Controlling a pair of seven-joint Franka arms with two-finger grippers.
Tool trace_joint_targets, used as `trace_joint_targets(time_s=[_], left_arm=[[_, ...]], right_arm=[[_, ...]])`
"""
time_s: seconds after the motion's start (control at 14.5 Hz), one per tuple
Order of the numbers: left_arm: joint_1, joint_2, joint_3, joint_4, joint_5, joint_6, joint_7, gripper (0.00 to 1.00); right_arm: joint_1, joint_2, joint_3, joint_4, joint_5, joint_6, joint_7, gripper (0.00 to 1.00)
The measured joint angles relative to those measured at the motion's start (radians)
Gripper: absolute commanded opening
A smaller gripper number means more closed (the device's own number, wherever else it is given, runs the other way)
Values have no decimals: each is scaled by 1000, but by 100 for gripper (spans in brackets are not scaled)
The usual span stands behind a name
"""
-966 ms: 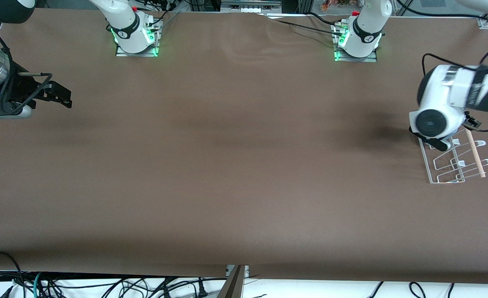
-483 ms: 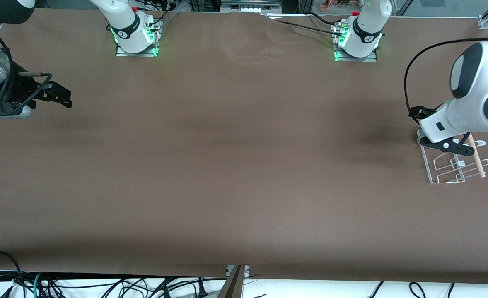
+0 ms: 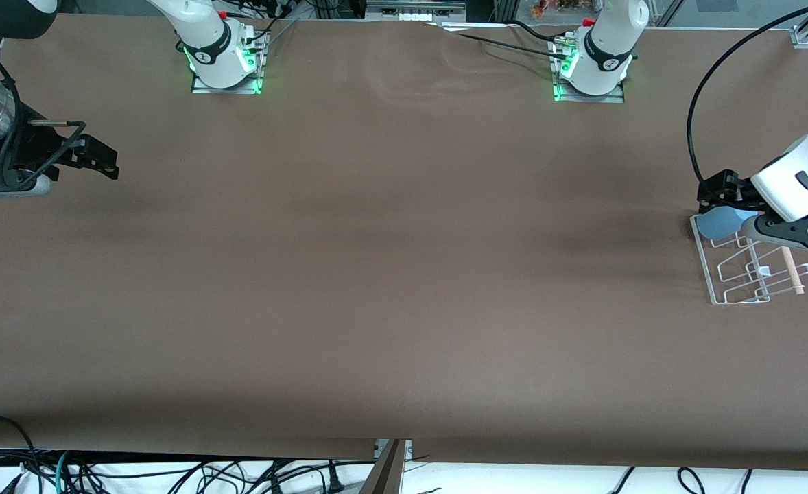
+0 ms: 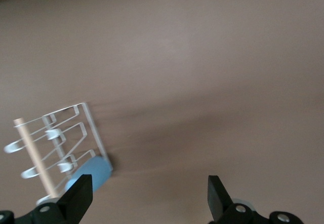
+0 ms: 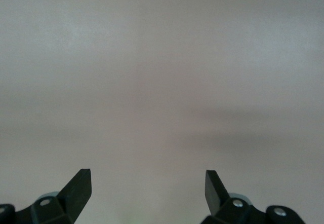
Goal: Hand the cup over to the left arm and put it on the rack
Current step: 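Open the left gripper and lift it away from the rack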
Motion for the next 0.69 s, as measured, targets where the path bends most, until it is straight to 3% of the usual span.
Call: trace_joint_targets(time_s=[0.21,0.34,0.48,0.69], left_arm=[[-67,-21,82,-60,-48,72,-85,100],[-138,-91,153,-180,-49,183,-99,100],[-159,-175,171,-297,-50,244,-101,100],[-161,-236,176,-367,-50,259,-102,100]], right_arm=[[0,0,0,0,0,0,0,99],[0,0,-1,0,0,0,0,99],[0,0,-1,0,0,0,0,99],[0,0,-1,0,0,0,0,99]])
